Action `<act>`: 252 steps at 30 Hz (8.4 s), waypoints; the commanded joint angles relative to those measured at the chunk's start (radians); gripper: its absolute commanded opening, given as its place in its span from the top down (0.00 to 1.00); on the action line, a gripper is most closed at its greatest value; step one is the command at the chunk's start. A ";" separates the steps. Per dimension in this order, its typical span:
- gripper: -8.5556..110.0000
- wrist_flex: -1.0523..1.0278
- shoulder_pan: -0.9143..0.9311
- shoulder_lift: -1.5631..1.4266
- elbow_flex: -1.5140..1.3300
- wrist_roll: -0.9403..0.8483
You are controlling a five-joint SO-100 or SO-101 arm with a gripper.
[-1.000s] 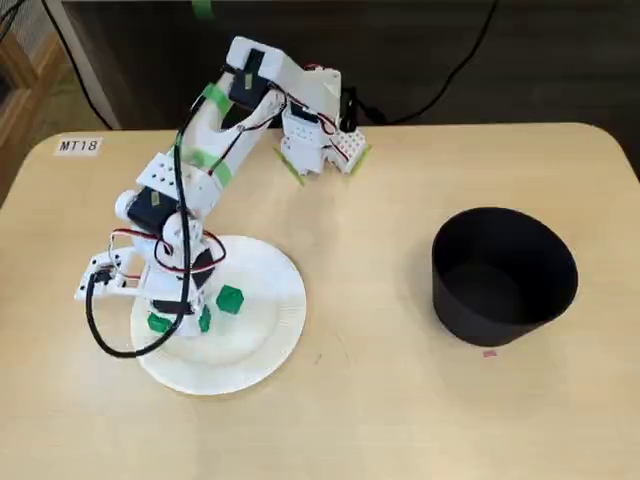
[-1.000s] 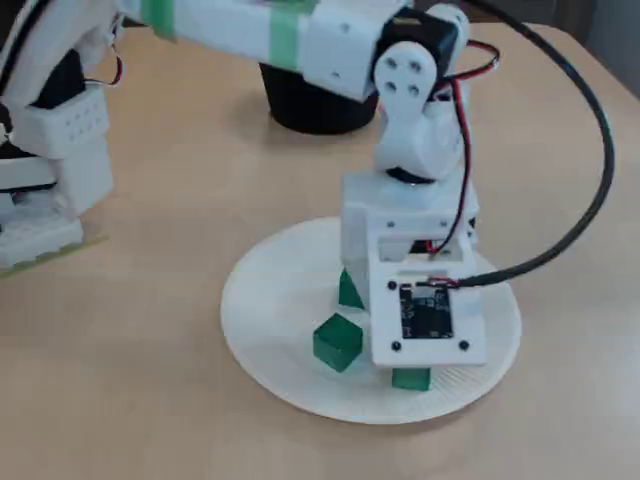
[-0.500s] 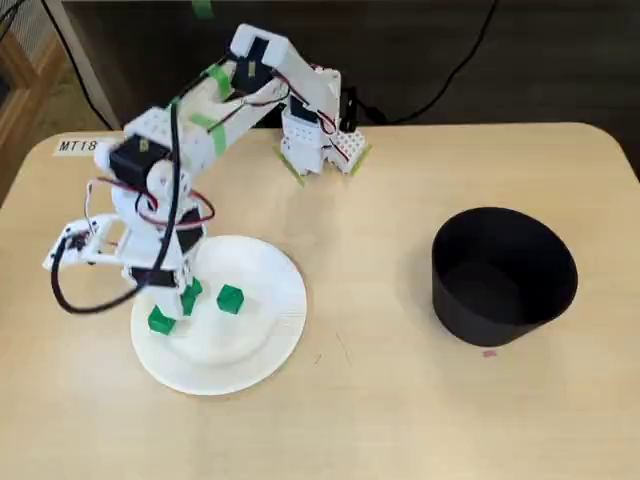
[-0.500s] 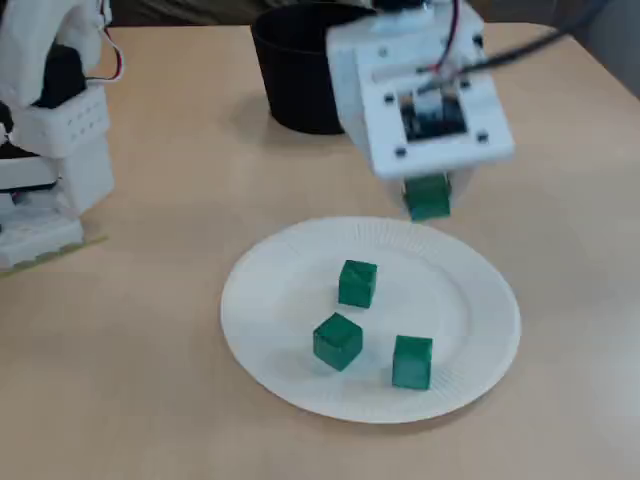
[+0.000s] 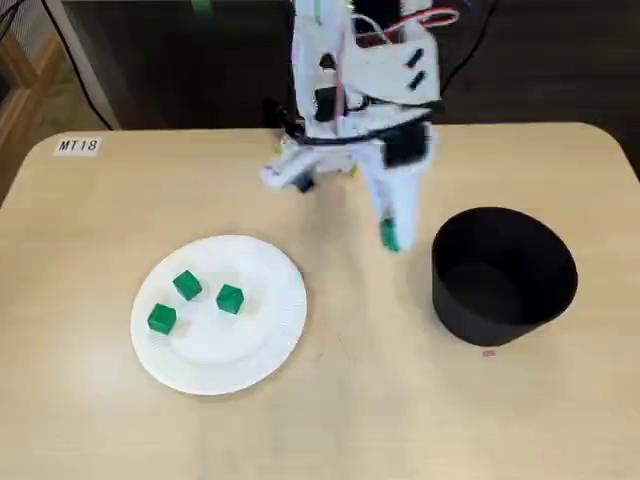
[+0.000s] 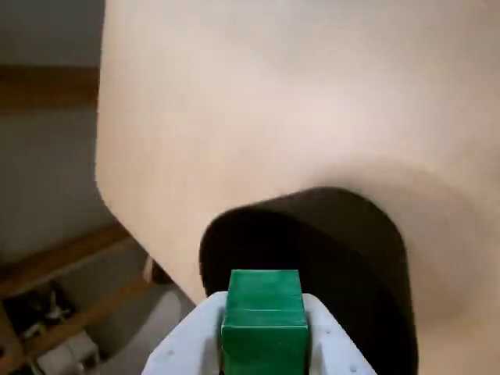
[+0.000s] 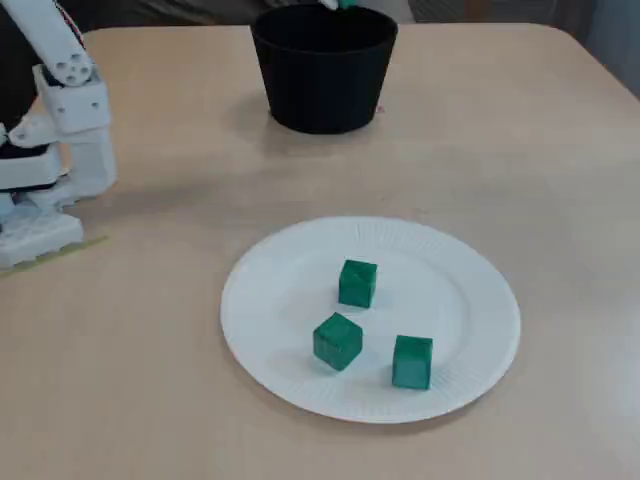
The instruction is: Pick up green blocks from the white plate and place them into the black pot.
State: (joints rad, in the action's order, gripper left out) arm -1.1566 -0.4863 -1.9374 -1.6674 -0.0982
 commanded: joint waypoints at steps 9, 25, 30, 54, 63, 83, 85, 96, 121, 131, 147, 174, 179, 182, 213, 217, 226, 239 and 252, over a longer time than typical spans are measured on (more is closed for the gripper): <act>0.95 0.308 -0.149 0.138 -0.032 0.051; 0.79 0.107 -0.132 0.110 -0.006 0.012; 0.95 -0.054 -0.009 0.018 0.041 0.021; 0.95 0.104 0.950 0.140 -0.224 -0.135; 0.75 -0.037 0.956 0.225 -0.164 -0.179; 0.71 0.048 0.925 0.348 -0.094 -0.133; 0.72 0.081 0.922 0.357 -0.092 -0.123; 0.75 0.169 0.916 0.479 -0.080 -0.084; 0.95 0.097 0.583 -0.135 -0.064 0.087; 0.95 0.485 -0.028 -0.373 -0.443 0.143; 0.67 0.680 -0.094 -0.273 -0.621 0.066; 0.95 0.038 0.893 -0.137 -0.328 0.176; 0.95 0.041 0.991 -0.043 -0.301 0.265; 0.95 -0.002 1.043 0.057 -0.230 0.264; 0.65 -0.253 1.140 0.618 0.278 0.074; 0.66 -0.241 1.126 0.658 0.314 0.072; 0.68 -0.252 1.117 0.773 0.399 0.066; 0.95 -0.268 1.118 0.816 0.497 0.061; 0.95 0.166 0.848 0.098 -0.006 0.074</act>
State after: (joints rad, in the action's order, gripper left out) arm -1.2134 0.4571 -1.5202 -1.4097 -0.0798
